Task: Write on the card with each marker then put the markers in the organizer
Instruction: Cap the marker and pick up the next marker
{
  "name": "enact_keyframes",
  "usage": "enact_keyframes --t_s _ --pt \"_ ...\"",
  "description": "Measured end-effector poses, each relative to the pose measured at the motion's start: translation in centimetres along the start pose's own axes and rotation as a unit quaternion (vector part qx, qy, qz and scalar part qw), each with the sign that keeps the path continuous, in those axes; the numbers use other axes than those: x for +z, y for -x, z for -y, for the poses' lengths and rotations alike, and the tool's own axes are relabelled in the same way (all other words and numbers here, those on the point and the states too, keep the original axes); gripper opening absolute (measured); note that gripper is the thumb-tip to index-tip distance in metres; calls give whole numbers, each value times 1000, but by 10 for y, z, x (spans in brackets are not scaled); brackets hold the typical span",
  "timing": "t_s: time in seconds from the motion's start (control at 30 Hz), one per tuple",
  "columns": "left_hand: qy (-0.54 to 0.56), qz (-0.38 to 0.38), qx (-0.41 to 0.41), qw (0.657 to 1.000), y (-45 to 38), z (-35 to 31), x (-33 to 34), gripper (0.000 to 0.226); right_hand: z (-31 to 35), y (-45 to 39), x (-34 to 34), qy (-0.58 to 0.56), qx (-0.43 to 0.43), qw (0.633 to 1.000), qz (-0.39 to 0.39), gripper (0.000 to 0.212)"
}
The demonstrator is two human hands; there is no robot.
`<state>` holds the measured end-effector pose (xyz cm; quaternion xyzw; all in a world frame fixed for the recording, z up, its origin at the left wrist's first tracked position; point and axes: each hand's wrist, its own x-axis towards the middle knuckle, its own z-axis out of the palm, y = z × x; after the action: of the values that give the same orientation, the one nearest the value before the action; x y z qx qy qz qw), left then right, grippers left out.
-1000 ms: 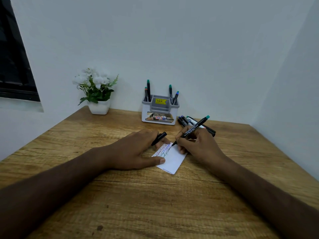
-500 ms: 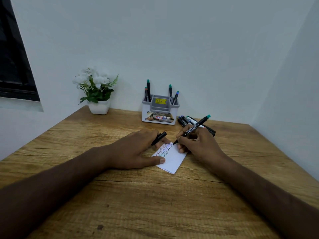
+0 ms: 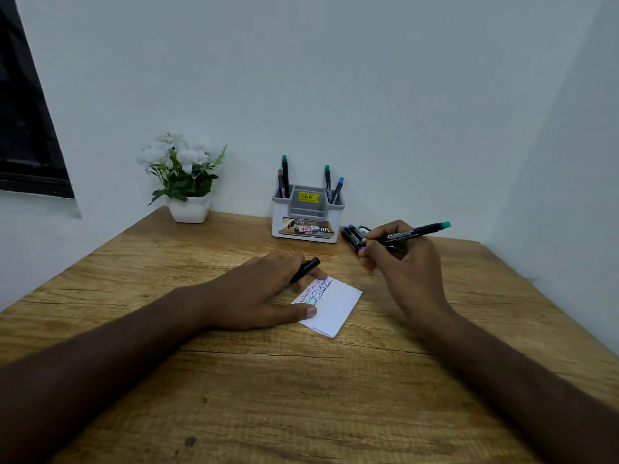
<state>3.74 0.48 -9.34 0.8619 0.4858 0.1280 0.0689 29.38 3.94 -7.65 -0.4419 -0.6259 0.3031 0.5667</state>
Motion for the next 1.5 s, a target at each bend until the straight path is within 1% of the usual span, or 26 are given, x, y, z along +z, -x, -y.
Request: enact_keyframes --t_s 0.1,0.2,0.27,0.33,0.53,0.7,0.8,0.87,0.9,0.93,1.1,1.3,1.43,1.5 --pt "-1 -1 4 1000 0 -1 -1 63 5 7 0 -90 45 994 49 13" --pt "1 -6 12 1000 0 -1 -1 53 9 14 4 -180 91 976 88 9" --pt "4 -6 15 1000 0 0 -1 49 12 16 5 -218 113 965 92 17" --pt "6 -6 16 1000 1 0 -1 48 13 16 6 -229 118 961 99 22" --pt "15 -14 23 1000 2 0 0 40 8 15 7 -185 107 972 101 15" --pt "8 -7 23 1000 1 -4 -3 34 6 15 7 -145 97 978 116 16" --pt "-8 -5 22 1000 2 -7 -5 35 7 17 7 -51 58 987 138 17" --pt "-23 -3 14 1000 3 -10 -6 32 6 20 10 11 36 985 166 16" --pt "-31 -3 5 1000 3 -12 -6 28 5 21 12 24 35 984 175 17" --pt "-36 -4 -6 999 3 -14 -6 27 4 22 14 21 38 983 177 18" --pt "-63 -15 -64 996 -1 -27 -5 38 3 19 17 -4 43 987 157 28" --pt "-66 -2 -86 994 -1 -28 -3 39 1 20 21 20 38 985 169 32" --pt "-50 -2 -84 995 -1 -25 -4 44 4 15 18 37 41 975 216 35" --pt "-41 -15 -79 996 -1 -21 -5 41 6 11 13 61 34 969 238 37"
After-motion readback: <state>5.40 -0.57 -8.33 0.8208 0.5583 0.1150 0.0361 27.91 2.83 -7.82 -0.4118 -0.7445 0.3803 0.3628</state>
